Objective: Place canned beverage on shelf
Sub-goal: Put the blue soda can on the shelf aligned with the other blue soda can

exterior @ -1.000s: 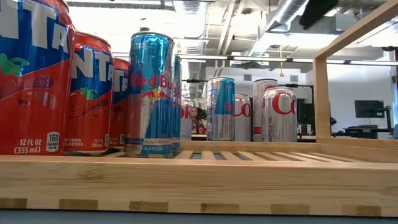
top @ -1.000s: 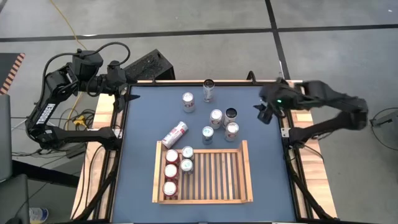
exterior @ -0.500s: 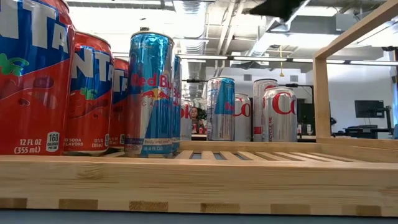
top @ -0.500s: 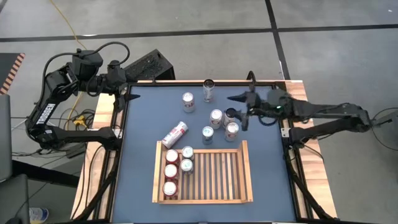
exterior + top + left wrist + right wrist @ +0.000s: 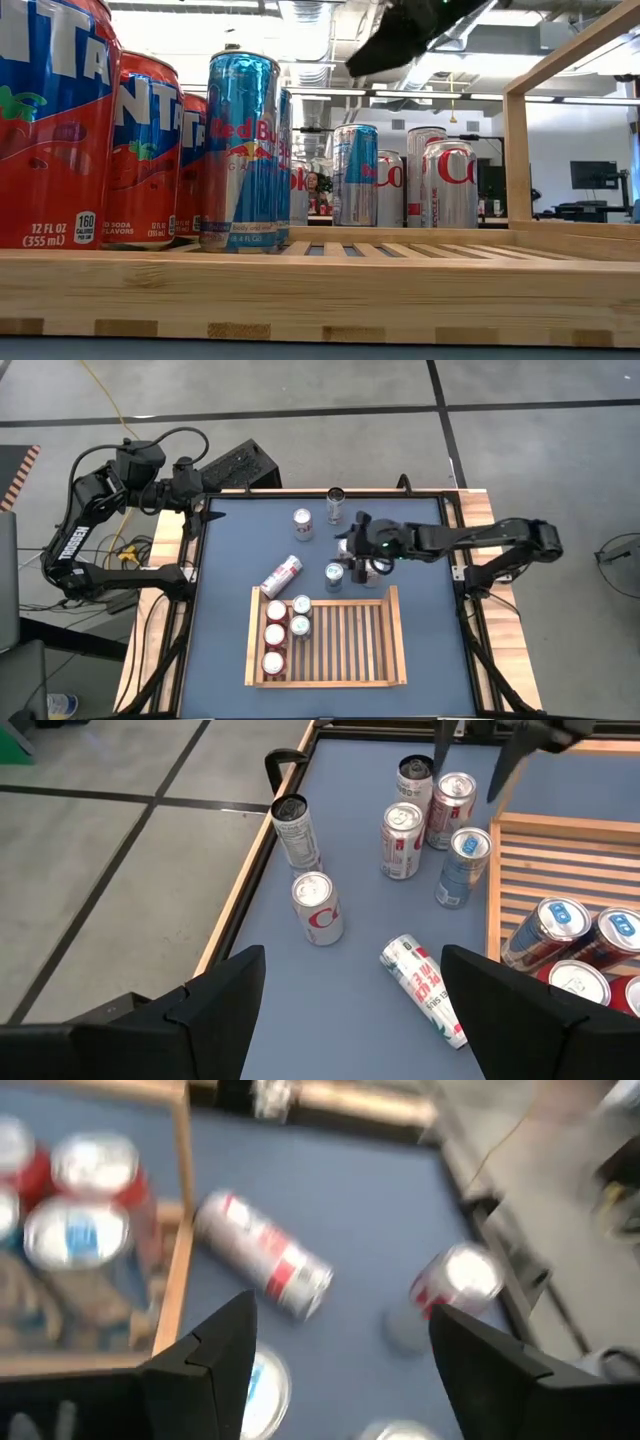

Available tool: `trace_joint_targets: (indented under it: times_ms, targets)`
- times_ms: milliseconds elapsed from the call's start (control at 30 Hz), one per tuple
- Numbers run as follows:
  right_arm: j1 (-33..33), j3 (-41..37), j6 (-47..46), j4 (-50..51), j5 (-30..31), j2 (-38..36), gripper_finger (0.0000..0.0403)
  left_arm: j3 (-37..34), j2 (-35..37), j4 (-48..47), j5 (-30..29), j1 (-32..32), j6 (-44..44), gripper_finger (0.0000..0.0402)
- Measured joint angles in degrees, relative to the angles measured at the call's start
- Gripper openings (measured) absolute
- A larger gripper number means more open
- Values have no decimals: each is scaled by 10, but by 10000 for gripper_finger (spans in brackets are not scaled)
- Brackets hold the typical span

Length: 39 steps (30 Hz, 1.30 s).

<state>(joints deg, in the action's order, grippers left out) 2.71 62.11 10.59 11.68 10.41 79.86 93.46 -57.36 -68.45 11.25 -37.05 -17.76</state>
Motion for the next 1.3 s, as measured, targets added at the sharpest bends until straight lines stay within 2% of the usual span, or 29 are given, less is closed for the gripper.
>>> trace_joint_targets:
  times_ms: [133,500,667,800,933,1300]
  targets:
    - [-6,63,2,135,0,48,291,0,0,0,0,0,0,291]
    - [-46,266,18,360,14,191,327,0,-6,-3,0,0,-6,291]
    - [-55,331,93,473,48,254,334,0,-12,-3,0,0,-6,291]
    - [-66,355,157,496,78,288,334,0,-16,-3,1,0,-6,291]
    - [-73,365,169,496,101,307,335,0,-18,-3,1,0,-6,291]
    - [-72,365,215,511,104,311,329,0,-18,-3,2,0,-12,291]
